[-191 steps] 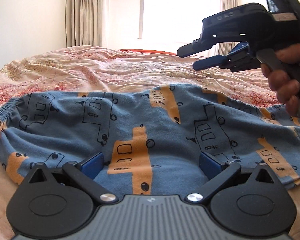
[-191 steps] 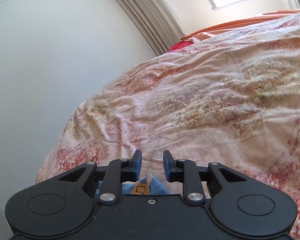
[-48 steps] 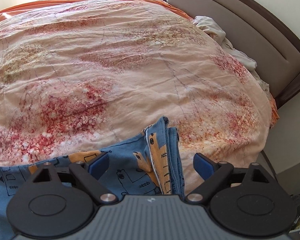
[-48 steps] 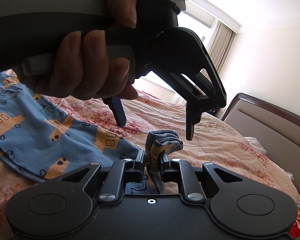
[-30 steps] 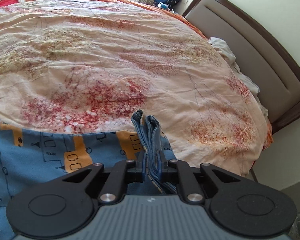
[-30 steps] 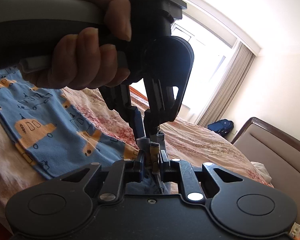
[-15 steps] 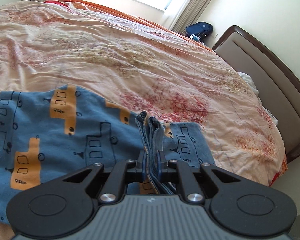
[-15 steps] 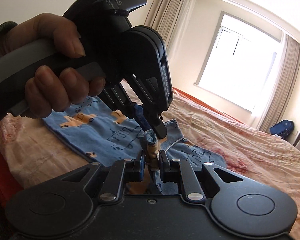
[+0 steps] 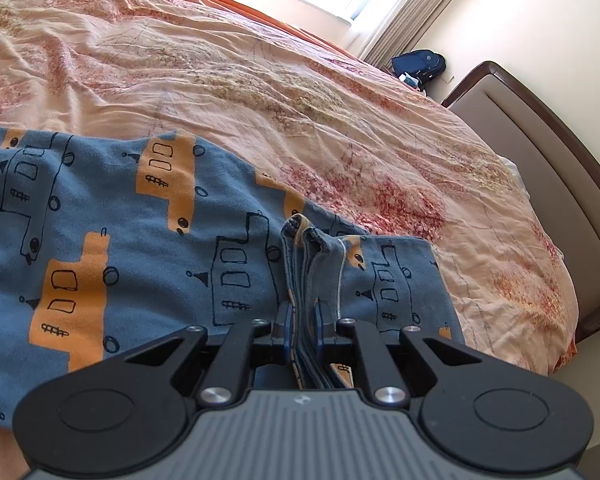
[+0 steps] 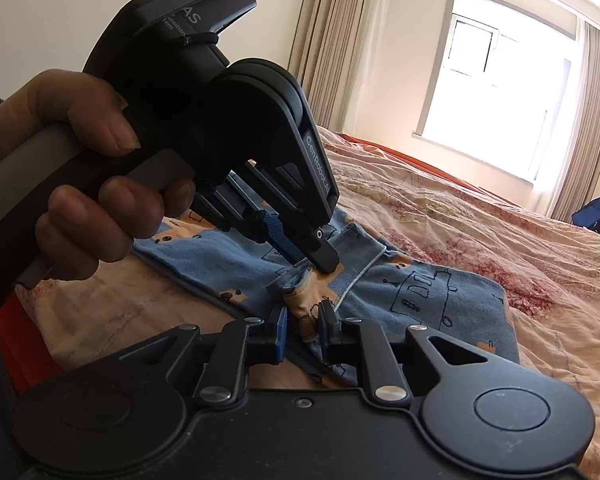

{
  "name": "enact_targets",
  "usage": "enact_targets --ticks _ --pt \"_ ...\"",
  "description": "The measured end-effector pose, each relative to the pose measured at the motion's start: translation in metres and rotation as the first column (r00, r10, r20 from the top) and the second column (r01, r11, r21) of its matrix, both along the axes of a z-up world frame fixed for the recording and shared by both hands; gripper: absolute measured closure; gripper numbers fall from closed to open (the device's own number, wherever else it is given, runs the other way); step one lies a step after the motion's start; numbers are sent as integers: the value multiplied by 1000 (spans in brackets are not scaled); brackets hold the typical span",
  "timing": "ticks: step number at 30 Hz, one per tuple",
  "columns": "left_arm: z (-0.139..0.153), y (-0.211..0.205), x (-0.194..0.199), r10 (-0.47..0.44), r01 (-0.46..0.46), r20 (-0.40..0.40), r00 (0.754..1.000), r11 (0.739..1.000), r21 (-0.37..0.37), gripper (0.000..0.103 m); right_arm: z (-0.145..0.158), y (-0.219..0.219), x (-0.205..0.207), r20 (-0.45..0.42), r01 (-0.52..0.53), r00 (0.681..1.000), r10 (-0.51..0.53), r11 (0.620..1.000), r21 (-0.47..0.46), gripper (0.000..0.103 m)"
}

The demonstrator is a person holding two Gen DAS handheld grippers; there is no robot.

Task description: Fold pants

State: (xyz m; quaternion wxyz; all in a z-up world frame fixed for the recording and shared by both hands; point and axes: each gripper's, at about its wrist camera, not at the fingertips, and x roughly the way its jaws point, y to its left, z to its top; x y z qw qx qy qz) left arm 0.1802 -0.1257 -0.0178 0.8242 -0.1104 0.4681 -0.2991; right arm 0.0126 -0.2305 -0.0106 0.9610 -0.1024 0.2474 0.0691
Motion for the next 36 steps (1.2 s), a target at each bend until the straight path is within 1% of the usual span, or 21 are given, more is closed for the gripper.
enact_targets --ticks 5,7,10,14,17,20,23,26,28,30,31,32,33,34,35,36 --pt "3 -1 -2 4 -4 4 1000 1000 4 92 -4 0 1 5 4 1000 -4 1000 3 86" --pt "9 -2 -4 3 -3 19 1000 1000 1 92 -4 2 1 15 6 1000 -6 1000 5 86" --pt "20 0 -7 4 -4 57 998 1000 10 93 3 4 -3 51 0 999 0 1000 7 87" --pt "38 12 -11 20 -24 118 993 999 31 93 15 12 -2 91 -43 995 41 999 21 88" --pt "43 28 -11 49 -58 142 989 996 61 93 20 21 3 95 -93 991 89 995 38 88" --pt "40 45 -6 79 -90 132 988 993 79 93 20 34 10 78 -142 988 137 988 65 88" --pt "30 60 0 103 -110 100 990 992 68 93 16 46 16 57 -182 982 178 980 75 88" --pt "13 68 8 119 -123 49 992 990 73 92 9 54 22 22 -196 981 195 977 85 88" --pt "5 70 9 129 -131 30 991 989 71 90 4 53 24 6 -193 981 193 977 90 86" --pt "1 72 9 136 -138 26 990 988 68 88 3 50 23 -1 -181 983 181 979 95 80" --pt "0 73 9 140 -142 29 990 988 68 83 2 47 22 -1 -171 985 172 980 99 78" --pt "0 74 8 147 -149 32 989 986 71 80 3 45 21 3 -163 987 163 982 100 72" --pt "0 76 8 159 -162 36 987 984 72 72 3 40 19 10 -150 989 150 984 99 64" --pt "0 78 7 171 -174 39 984 982 74 64 3 36 17 16 -139 990 138 986 97 61" --pt "1 80 6 183 -186 43 982 980 77 60 4 31 15 21 -125 992 124 988 96 54" --pt "2 83 4 198 -202 52 979 976 83 55 6 25 13 25 -106 994 104 990 97 45"
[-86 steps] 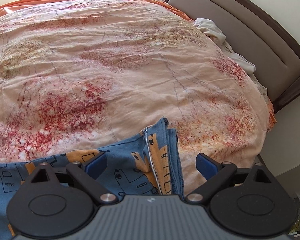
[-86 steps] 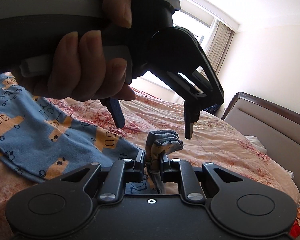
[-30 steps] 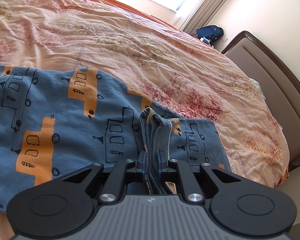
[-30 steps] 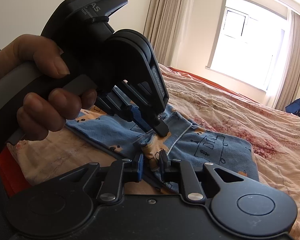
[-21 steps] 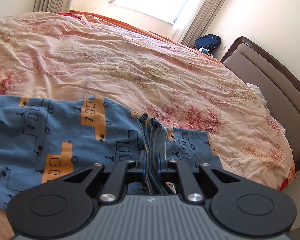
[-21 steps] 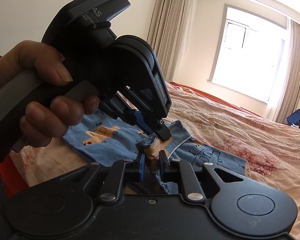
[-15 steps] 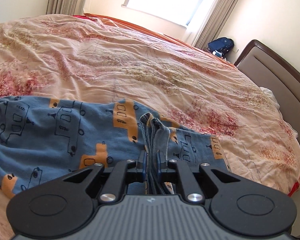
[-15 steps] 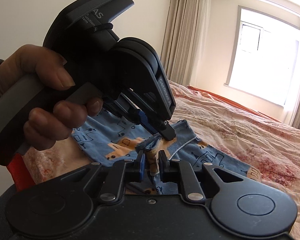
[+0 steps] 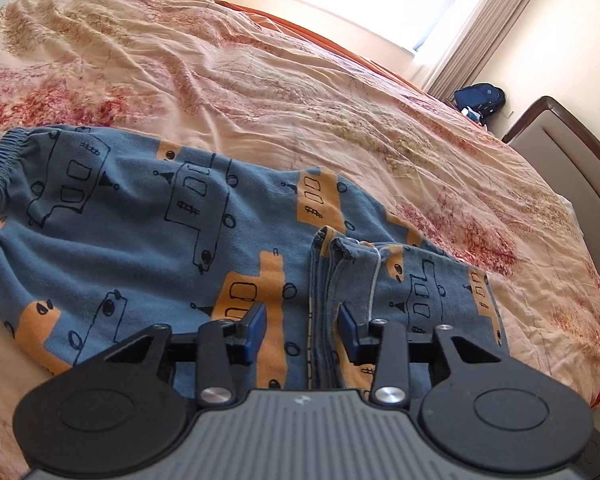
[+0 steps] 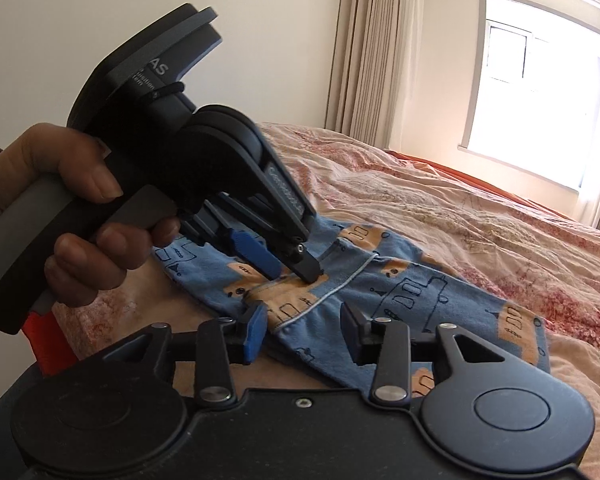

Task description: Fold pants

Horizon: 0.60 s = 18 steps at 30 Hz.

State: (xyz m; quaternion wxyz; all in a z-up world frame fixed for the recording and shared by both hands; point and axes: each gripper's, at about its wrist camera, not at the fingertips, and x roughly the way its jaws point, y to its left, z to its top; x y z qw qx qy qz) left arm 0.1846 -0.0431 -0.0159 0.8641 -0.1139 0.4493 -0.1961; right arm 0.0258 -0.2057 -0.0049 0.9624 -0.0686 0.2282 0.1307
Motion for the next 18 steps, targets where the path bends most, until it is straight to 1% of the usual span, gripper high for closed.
enact_targets --ticks 2,3,4,6,7,8,9,10,12,13,14,15,16,17,18 --pt "2 3 -2 38 -38 21 999 999 27 43 2 -14 -6 17 47 999 -48 999 9 35" --pt "3 3 -4 59 -61 43 997 997 51 32 2 -22 -6 28 81 996 -82 997 10 28" --pt "3 1 -6 70 -75 68 995 995 69 22 2 -29 -6 34 113 993 -113 994 9 24" --pt "6 -8 -10 77 -94 138 987 988 121 13 2 -44 -3 47 179 983 -179 984 6 3" --pt "8 -15 -11 64 -91 175 982 984 151 10 1 -53 3 54 212 976 -211 977 3 0" --pt "9 -25 -13 41 -84 216 976 978 192 7 -1 -62 10 56 242 969 -241 970 -7 1" --pt "9 -36 -14 16 -77 250 968 969 235 1 -3 -70 16 60 266 963 -265 964 -18 1" --pt "9 -47 -14 -10 -70 278 961 959 276 1 -5 -75 24 59 283 958 -280 959 -31 1" --pt "5 -68 -10 -60 -68 330 942 930 361 1 -10 -86 42 51 304 952 -302 951 -51 1" --pt "2 -78 -7 -73 -82 351 934 910 406 1 -12 -89 50 45 306 952 -304 950 -55 1" --pt "-3 -88 -2 -79 -103 366 927 886 453 1 -18 -93 64 39 308 951 -306 949 -72 1" --pt "-7 -94 4 -81 -114 369 926 871 478 0 -22 -96 75 31 312 950 -311 945 -102 1" --pt "-10 -96 8 -81 -115 364 928 866 486 0 -26 -98 85 18 319 948 -319 938 -134 1" --pt "-12 -95 11 -76 -113 358 931 871 477 0 -29 -101 94 9 330 943 -332 931 -159 1" --pt "-14 -92 13 -66 -112 355 932 883 456 0 -31 -106 101 11 347 937 -350 922 -173 1"
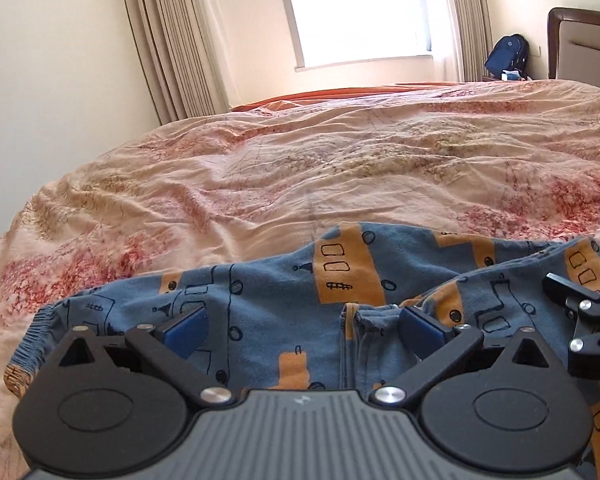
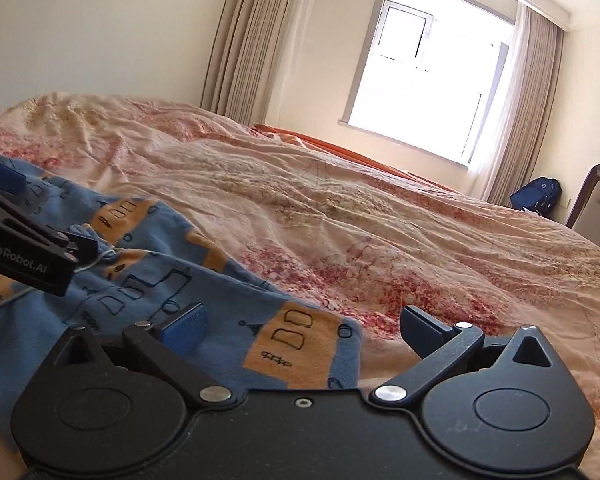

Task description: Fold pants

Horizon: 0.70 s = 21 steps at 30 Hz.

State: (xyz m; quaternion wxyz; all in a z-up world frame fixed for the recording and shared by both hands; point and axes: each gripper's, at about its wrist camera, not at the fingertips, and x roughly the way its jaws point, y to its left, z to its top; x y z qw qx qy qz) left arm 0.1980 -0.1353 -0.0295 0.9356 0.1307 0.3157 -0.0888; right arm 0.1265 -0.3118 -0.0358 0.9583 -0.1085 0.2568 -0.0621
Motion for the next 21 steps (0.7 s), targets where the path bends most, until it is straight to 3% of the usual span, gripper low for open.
enact_targets --ticks 3,7,13,15,18,21 --pt "-8 21 4 2 -6 -39 999 994 -110 0 -6 -23 10 -8 108 994 -108 994 13 1" --pt "-18 57 -2 29 -50 -86 996 963 -265 0 -16 -50 -9 -17 201 980 -200 972 118 1" --pt "-10 70 -53 79 -78 -5 997 969 -233 1 -8 -26 -71 49 212 975 -218 972 103 1" --pt "-11 73 -76 52 -39 48 997 970 -241 1 -6 -11 -94 66 204 976 -208 977 61 1" --pt "-20 72 -89 44 -31 55 998 975 -221 1 -16 2 -110 66 186 980 -186 983 14 1" --pt "-20 71 -89 60 -48 49 997 973 -226 0 -23 -1 -107 47 199 978 -201 979 51 1"
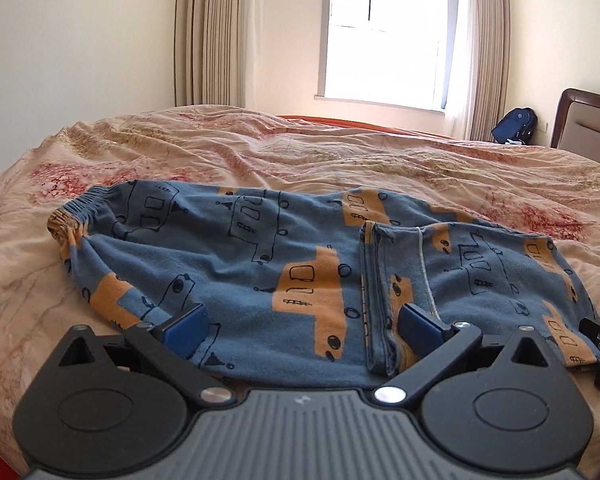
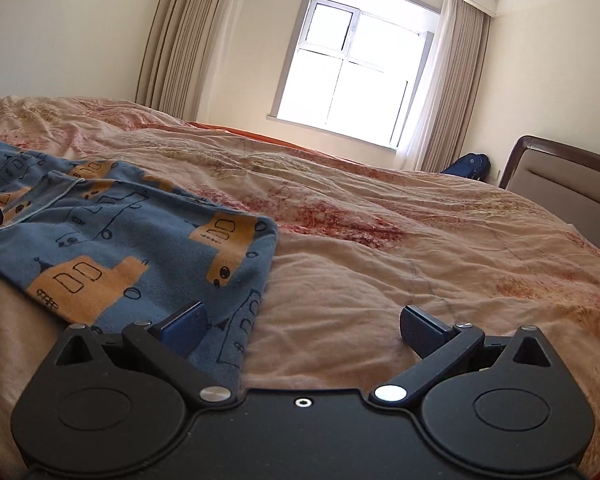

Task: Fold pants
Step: 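Move the left gripper to the waistband and grasp it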

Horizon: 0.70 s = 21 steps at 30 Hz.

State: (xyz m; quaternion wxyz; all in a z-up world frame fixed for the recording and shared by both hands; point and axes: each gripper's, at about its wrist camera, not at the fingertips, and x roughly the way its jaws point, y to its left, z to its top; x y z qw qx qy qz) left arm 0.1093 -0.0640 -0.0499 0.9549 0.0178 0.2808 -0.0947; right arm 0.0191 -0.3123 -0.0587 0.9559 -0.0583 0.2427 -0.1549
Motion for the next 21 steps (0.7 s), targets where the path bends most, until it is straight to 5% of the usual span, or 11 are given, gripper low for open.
enact_targets --ticks 5,11,17,21 --pt "13 5 0 19 -19 -6 1000 1000 14 0 12 9 3 21 -14 1000 15 999 -38 1" --pt "25 27 6 188 -185 -1 982 967 174 0 26 41 32 30 -183 982 186 979 -86 1" --pt "33 81 18 328 -325 7 945 934 145 0 38 90 75 44 -379 923 383 922 -80 1" --pt "29 106 35 291 -289 13 957 946 143 0 26 116 97 -7 -414 910 416 904 -105 1"
